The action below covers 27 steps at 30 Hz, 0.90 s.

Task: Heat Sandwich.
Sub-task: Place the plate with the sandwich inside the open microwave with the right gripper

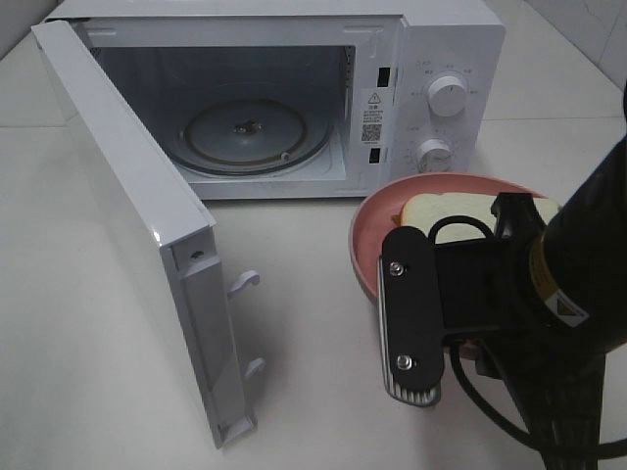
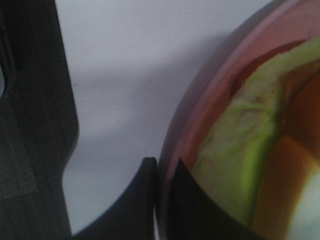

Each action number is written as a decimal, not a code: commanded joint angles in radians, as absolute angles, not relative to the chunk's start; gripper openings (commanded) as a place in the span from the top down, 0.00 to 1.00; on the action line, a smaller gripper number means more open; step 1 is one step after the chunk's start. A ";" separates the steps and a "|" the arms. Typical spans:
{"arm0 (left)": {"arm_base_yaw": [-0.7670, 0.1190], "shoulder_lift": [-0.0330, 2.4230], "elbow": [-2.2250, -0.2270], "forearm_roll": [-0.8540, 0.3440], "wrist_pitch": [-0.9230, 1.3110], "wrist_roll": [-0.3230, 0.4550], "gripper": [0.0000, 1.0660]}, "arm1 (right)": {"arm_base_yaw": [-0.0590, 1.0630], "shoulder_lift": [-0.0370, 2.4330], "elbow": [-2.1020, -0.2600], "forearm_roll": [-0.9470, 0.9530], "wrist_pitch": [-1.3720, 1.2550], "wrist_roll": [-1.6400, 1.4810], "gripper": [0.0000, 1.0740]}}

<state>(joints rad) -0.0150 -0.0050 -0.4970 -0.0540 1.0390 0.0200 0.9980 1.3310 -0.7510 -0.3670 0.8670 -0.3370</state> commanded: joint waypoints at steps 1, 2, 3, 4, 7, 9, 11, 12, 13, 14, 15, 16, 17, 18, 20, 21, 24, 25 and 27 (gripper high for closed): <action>-0.013 -0.031 -0.495 -0.055 1.036 0.020 0.08 | 1.003 1.324 -0.749 -0.385 0.834 -0.430 0.98; -0.013 -0.031 -0.495 -0.055 1.036 0.020 0.08 | 1.003 1.324 -0.749 -0.386 0.830 -0.449 0.97; -0.013 -0.031 -0.495 -0.055 1.036 0.020 0.08 | 1.003 1.324 -0.749 -0.388 0.827 -0.466 0.97; -0.013 -0.031 -0.495 -0.055 1.036 0.020 0.08 | 1.003 1.324 -0.749 -0.388 0.827 -0.466 0.97; -0.013 -0.031 -0.495 -0.055 1.036 0.020 0.08 | 1.003 1.324 -0.749 -0.395 0.792 -0.493 0.97; -0.013 -0.031 -0.495 -0.055 1.036 0.020 0.08 | 1.003 1.324 -0.749 -0.396 0.773 -0.493 0.97; -0.013 -0.031 -0.495 -0.055 1.036 0.020 0.08 | 1.000 1.324 -0.749 -0.401 0.751 -0.515 0.97; -0.013 -0.031 -0.495 -0.055 1.036 0.020 0.08 | 0.986 1.324 -0.749 -0.400 0.739 -0.579 0.97; -0.013 -0.031 -0.495 -0.055 1.036 0.020 0.08 | 0.986 1.324 -0.749 -0.400 0.739 -0.579 0.97; -0.013 -0.031 -0.495 -0.055 1.036 0.020 0.08 | 0.975 1.324 -0.749 -0.396 0.737 -0.618 0.97; -0.013 -0.031 -0.495 -0.055 1.036 0.020 0.08 | 0.963 1.326 -0.749 -0.389 0.735 -0.649 0.97; -0.013 -0.031 -0.495 -0.055 1.036 0.020 0.08 | 0.926 1.330 -0.749 -0.367 0.728 -0.721 0.97; -0.013 -0.031 -0.495 -0.055 1.036 0.020 0.08 | 0.910 1.331 -0.749 -0.358 0.726 -0.749 0.97; -0.013 -0.031 -0.495 -0.055 1.036 0.020 0.08 | 0.910 1.331 -0.749 -0.358 0.726 -0.749 0.97; -0.013 -0.031 -0.495 -0.055 1.036 0.020 0.08 | 0.878 1.331 -0.749 -0.340 0.715 -0.821 0.97; -0.013 -0.031 -0.495 -0.055 1.036 0.020 0.08 | 0.852 1.331 -0.749 -0.316 0.691 -0.881 0.97; -0.013 -0.031 -0.495 -0.055 1.036 0.020 0.08 | 0.829 1.331 -0.749 -0.282 0.669 -0.946 0.97; -0.013 -0.031 -0.495 -0.055 1.036 0.020 0.08 | 0.809 1.331 -0.749 -0.251 0.661 -1.026 0.97; -0.013 -0.031 -0.495 -0.055 1.036 0.020 0.08 | 0.799 1.331 -0.749 -0.240 0.662 -1.076 0.97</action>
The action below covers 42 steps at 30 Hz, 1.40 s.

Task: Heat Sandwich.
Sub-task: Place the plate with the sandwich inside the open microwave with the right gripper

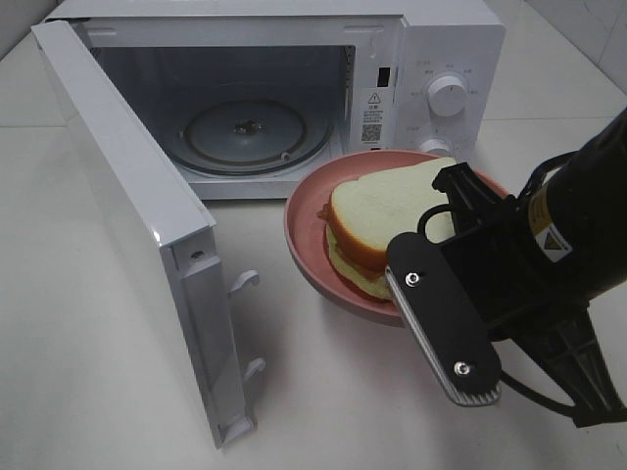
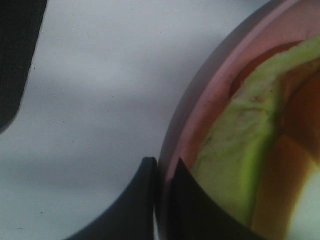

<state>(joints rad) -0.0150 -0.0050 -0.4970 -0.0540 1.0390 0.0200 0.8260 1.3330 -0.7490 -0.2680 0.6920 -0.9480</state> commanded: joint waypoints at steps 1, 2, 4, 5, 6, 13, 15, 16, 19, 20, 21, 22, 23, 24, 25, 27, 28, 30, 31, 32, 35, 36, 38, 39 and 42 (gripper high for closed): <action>-0.013 -0.031 -0.495 -0.055 1.036 0.020 0.08 | 0.789 1.331 -0.749 -0.228 0.662 -1.127 0.97; -0.013 -0.031 -0.495 -0.055 1.036 0.020 0.08 | 0.767 1.331 -0.749 -0.200 0.653 -1.204 0.97; -0.013 -0.031 -0.495 -0.055 1.036 0.020 0.08 | 0.752 1.331 -0.749 -0.190 0.643 -1.233 0.97; -0.013 -0.031 -0.495 -0.055 1.036 0.020 0.08 | 0.735 1.331 -0.749 -0.180 0.632 -1.258 0.97; -0.013 -0.031 -0.495 -0.055 1.036 0.020 0.08 | 0.722 1.331 -0.749 -0.171 0.625 -1.278 0.97; -0.013 -0.031 -0.495 -0.055 1.036 0.020 0.08 | 0.635 1.331 -0.749 -0.170 0.609 -1.377 0.97; -0.013 -0.031 -0.495 -0.055 1.036 0.020 0.08 | 0.635 1.331 -0.749 -0.169 0.600 -1.383 0.97; -0.013 -0.031 -0.495 -0.055 1.036 0.020 0.08 | 0.635 1.331 -0.749 -0.162 0.593 -1.383 0.97; -0.013 -0.031 -0.495 -0.055 1.036 0.020 0.08 | 0.639 1.332 -0.749 -0.146 0.581 -1.394 0.97; -0.013 -0.031 -0.495 -0.055 1.036 0.020 0.08 | 0.640 1.335 -0.750 -0.142 0.573 -1.406 0.97; -0.013 -0.031 -0.495 -0.055 1.036 0.020 0.08 | 0.642 1.340 -0.750 -0.140 0.567 -1.407 0.97; -0.013 -0.031 -0.495 -0.055 1.036 0.020 0.08 | 0.642 1.339 -0.750 -0.134 0.561 -1.407 0.97; -0.013 -0.031 -0.495 -0.055 1.036 0.020 0.08 | 0.642 1.339 -0.750 -0.134 0.561 -1.407 0.97; -0.013 -0.031 -0.495 -0.055 1.036 0.020 0.08 | 0.645 1.348 -0.750 -0.115 0.540 -1.412 0.97; -0.013 -0.031 -0.495 -0.055 1.036 0.020 0.08 | 0.654 1.355 -0.751 -0.118 0.531 -1.412 0.97; -0.013 -0.031 -0.495 -0.055 1.036 0.020 0.08 | 0.660 1.363 -0.752 -0.121 0.527 -1.412 0.97; -0.013 -0.031 -0.495 -0.055 1.036 0.020 0.08 | 0.674 1.379 -0.760 -0.120 0.515 -1.413 0.97; -0.013 -0.031 -0.495 -0.055 1.036 0.020 0.08 | 0.680 1.393 -0.769 -0.120 0.498 -1.415 0.97; -0.013 -0.031 -0.495 -0.055 1.036 0.020 0.08 | 0.680 1.393 -0.769 -0.120 0.498 -1.415 0.97; -0.013 -0.031 -0.495 -0.055 1.036 0.020 0.08 | 0.680 1.411 -0.784 -0.118 0.486 -1.415 0.97; -0.013 -0.031 -0.495 -0.055 1.036 0.020 0.08 | 0.680 1.445 -0.810 -0.118 0.482 -1.415 0.97; -0.013 -0.031 -0.495 -0.055 1.036 0.020 0.08 | 0.680 1.445 -0.810 -0.118 0.482 -1.415 0.97; -0.013 -0.031 -0.495 -0.055 1.036 0.020 0.08 | 0.680 1.477 -0.835 -0.117 0.479 -1.415 0.97; -0.013 -0.031 -0.495 -0.055 1.036 0.020 0.08 | 0.680 1.488 -0.845 -0.115 0.479 -1.415 0.97; -0.013 -0.031 -0.495 -0.055 1.036 0.020 0.08 | 0.680 1.521 -0.878 -0.105 0.479 -1.415 0.97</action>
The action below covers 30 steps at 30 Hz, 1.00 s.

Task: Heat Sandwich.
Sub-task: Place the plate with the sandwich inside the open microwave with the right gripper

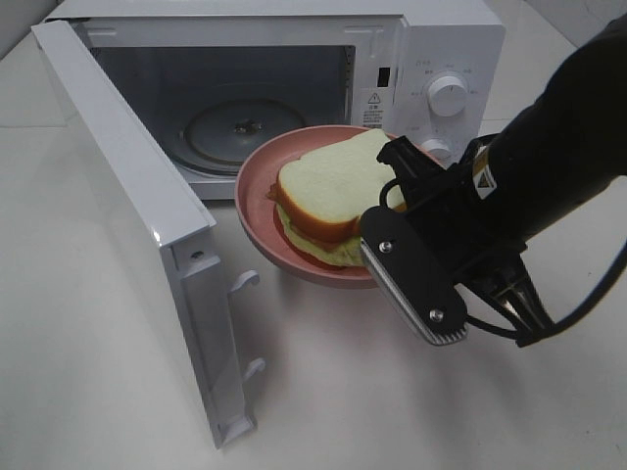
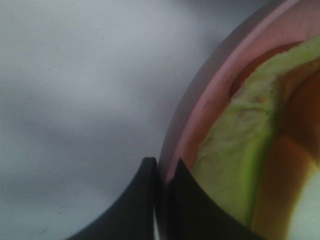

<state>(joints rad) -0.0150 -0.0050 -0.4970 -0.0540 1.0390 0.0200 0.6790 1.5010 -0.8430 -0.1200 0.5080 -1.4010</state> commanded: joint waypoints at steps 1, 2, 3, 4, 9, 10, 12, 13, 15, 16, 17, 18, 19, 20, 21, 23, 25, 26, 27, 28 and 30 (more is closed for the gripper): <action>-0.013 -0.031 -0.495 -0.055 1.036 0.020 0.08 | 0.680 1.532 -0.887 -0.099 0.479 -1.417 0.97; -0.013 -0.031 -0.495 -0.055 1.036 0.020 0.08 | 0.680 1.544 -0.900 -0.095 0.479 -1.417 0.97; -0.013 -0.031 -0.495 -0.055 1.036 0.020 0.08 | 0.680 1.544 -0.900 -0.095 0.479 -1.417 0.97; -0.013 -0.031 -0.495 -0.055 1.036 0.020 0.08 | 0.680 1.563 -0.922 -0.092 0.480 -1.417 0.97; -0.013 -0.031 -0.495 -0.055 1.036 0.020 0.08 | 0.680 1.607 -0.978 -0.091 0.485 -1.416 0.97; -0.013 -0.031 -0.495 -0.055 1.036 0.020 0.08 | 0.682 1.615 -0.987 -0.091 0.488 -1.416 0.97; -0.013 -0.031 -0.495 -0.055 1.036 0.020 0.08 | 0.691 1.631 -1.006 -0.091 0.490 -1.416 0.99; -0.013 -0.031 -0.495 -0.055 1.036 0.020 0.08 | 0.695 1.637 -1.014 -0.091 0.490 -1.416 1.00; -0.013 -0.031 -0.495 -0.055 1.036 0.020 0.08 | 0.700 1.659 -1.039 -0.091 0.486 -1.416 1.00; -0.013 -0.031 -0.495 -0.055 1.036 0.020 0.08 | 0.700 1.659 -1.039 -0.091 0.486 -1.416 1.00; -0.013 -0.031 -0.495 -0.055 1.036 0.020 0.08 | 0.700 1.669 -1.050 -0.091 0.487 -1.416 1.00; -0.013 -0.031 -0.495 -0.055 1.036 0.020 0.08 | 0.700 1.678 -1.056 -0.091 0.488 -1.416 1.00; -0.013 -0.031 -0.495 -0.055 1.036 0.020 0.08 | 0.700 1.687 -1.066 -0.091 0.490 -1.416 1.00; -0.013 -0.031 -0.495 -0.055 1.036 0.020 0.08 | 0.700 1.703 -1.085 -0.091 0.490 -1.412 1.00; -0.013 -0.031 -0.495 -0.055 1.036 0.020 0.08 | 0.700 1.703 -1.085 -0.091 0.490 -1.412 1.00; -0.013 -0.031 -0.495 -0.055 1.036 0.020 0.08 | 0.700 1.719 -1.103 -0.091 0.491 -1.411 1.00; -0.013 -0.031 -0.495 -0.055 1.036 0.020 0.08 | 0.700 1.738 -1.123 -0.091 0.492 -1.411 1.00; -0.013 -0.031 -0.495 -0.055 1.036 0.020 0.08 | 0.700 1.748 -1.131 -0.091 0.498 -1.411 1.00; -0.013 -0.031 -0.495 -0.055 1.036 0.020 0.08 | 0.700 1.759 -1.143 -0.091 0.506 -1.411 1.00; -0.013 -0.031 -0.495 -0.055 1.036 0.020 0.08 | 0.700 1.780 -1.167 -0.091 0.522 -1.411 1.00; -0.013 -0.031 -0.495 -0.055 1.036 0.020 0.08 | 0.700 1.792 -1.179 -0.091 0.527 -1.408 1.00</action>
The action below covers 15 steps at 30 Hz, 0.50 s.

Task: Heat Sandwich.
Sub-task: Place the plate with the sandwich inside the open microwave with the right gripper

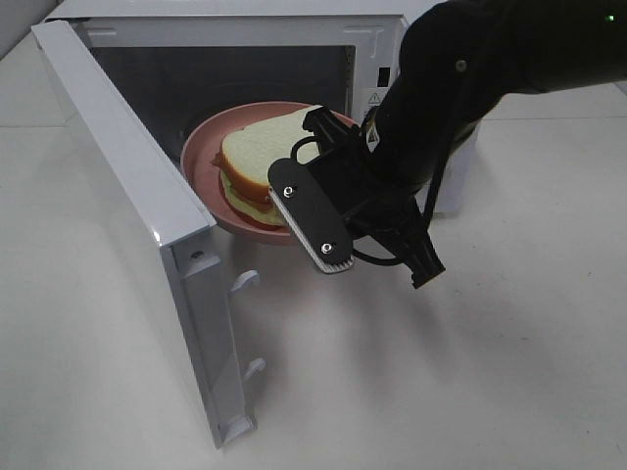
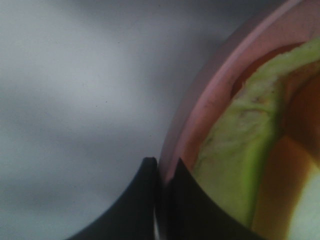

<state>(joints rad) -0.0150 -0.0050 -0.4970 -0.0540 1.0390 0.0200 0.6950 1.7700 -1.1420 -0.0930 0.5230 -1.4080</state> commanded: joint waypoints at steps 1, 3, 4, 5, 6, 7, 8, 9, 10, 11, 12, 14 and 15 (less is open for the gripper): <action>-0.013 -0.031 -0.495 -0.055 1.036 0.020 0.08 | 0.700 1.802 -1.192 -0.091 0.531 -1.408 1.00; -0.013 -0.031 -0.495 -0.055 1.036 0.020 0.08 | 0.700 1.832 -1.228 -0.091 0.540 -1.403 1.00; -0.013 -0.031 -0.495 -0.055 1.036 0.020 0.08 | 0.700 1.843 -1.242 -0.091 0.543 -1.398 1.00; -0.013 -0.031 -0.495 -0.055 1.036 0.020 0.08 | 0.700 1.843 -1.242 -0.091 0.543 -1.398 1.00; -0.013 -0.031 -0.495 -0.055 1.036 0.020 0.08 | 0.700 1.853 -1.252 -0.092 0.543 -1.393 1.00; -0.013 -0.031 -0.495 -0.055 1.036 0.020 0.08 | 0.700 1.871 -1.277 -0.092 0.546 -1.380 1.00; -0.013 -0.031 -0.495 -0.055 1.036 0.020 0.08 | 0.700 1.880 -1.291 -0.092 0.557 -1.378 1.00; -0.013 -0.031 -0.495 -0.055 1.036 0.020 0.08 | 0.700 1.880 -1.291 -0.092 0.557 -1.378 1.00; -0.013 -0.031 -0.495 -0.055 1.036 0.020 0.08 | 0.700 1.891 -1.307 -0.092 0.571 -1.378 1.00; -0.013 -0.031 -0.495 -0.055 1.036 0.020 0.08 | 0.700 1.908 -1.339 -0.092 0.599 -1.378 1.00; -0.013 -0.031 -0.495 -0.055 1.036 0.020 0.08 | 0.700 1.914 -1.350 -0.092 0.608 -1.377 1.00; -0.013 -0.031 -0.495 -0.055 1.036 0.020 0.08 | 0.700 1.923 -1.364 -0.092 0.613 -1.376 1.00; -0.013 -0.031 -0.495 -0.055 1.036 0.020 0.08 | 0.700 1.935 -1.388 -0.092 0.619 -1.363 1.00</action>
<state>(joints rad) -0.0150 -0.0050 -0.4970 -0.0540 1.0390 0.0200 0.6950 1.9310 -1.3620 -0.0930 0.6290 -1.3810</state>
